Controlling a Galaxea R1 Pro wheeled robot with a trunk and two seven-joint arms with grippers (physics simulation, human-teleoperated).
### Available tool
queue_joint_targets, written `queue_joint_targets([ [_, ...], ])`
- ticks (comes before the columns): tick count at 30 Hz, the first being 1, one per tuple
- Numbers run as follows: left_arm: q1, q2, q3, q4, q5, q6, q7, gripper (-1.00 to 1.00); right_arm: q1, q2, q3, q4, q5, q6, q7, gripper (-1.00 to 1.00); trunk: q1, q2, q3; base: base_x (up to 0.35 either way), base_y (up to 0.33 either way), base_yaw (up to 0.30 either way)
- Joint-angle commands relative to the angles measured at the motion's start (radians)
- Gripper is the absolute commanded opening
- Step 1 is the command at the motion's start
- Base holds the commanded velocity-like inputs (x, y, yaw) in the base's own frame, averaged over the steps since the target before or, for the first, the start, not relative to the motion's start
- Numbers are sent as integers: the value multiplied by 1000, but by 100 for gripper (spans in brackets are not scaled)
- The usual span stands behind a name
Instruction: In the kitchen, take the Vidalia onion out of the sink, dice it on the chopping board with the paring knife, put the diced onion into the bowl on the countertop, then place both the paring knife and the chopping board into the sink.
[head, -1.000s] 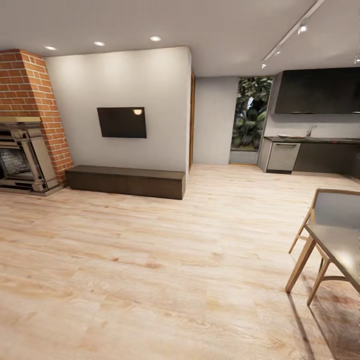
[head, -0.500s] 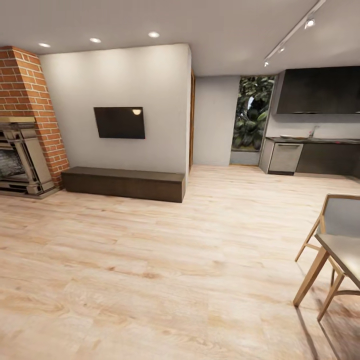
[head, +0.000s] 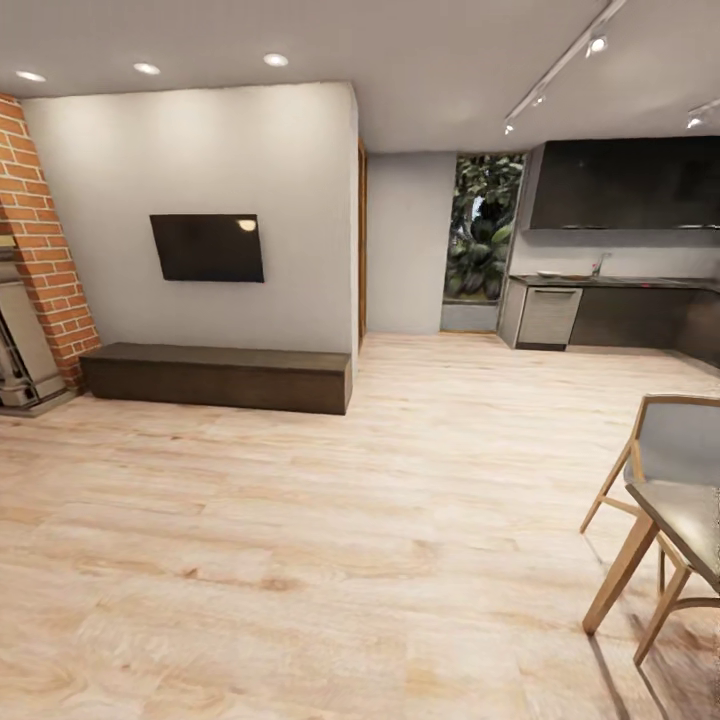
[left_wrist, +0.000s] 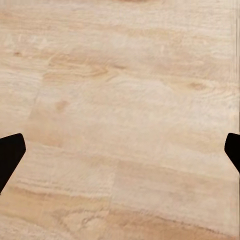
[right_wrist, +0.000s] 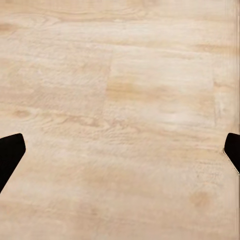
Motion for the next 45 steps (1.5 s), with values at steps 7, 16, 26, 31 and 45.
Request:
queue_joint_targets([
  [7,0,0,0,-1,1,-2,1,100,-2,0,1,0,0,-3,0,100,1,0,4,333,0,-238],
  [16,0,0,0,-2,1,-2,1,100,-1,0,1,0,0,-3,0,100,1,0,6,333,0,-67],
  [26,0,0,0,-2,1,-2,1,100,-1,0,1,0,0,-3,0,100,1,0,6,333,0,-1],
  [31,0,0,0,-2,1,-2,1,100,-2,1,1,1,0,-3,0,100,1,0,6,333,0,0],
  [45,0,0,0,-2,1,-2,1,100,-2,0,1,0,0,-3,0,100,1,0,6,333,0,0],
])
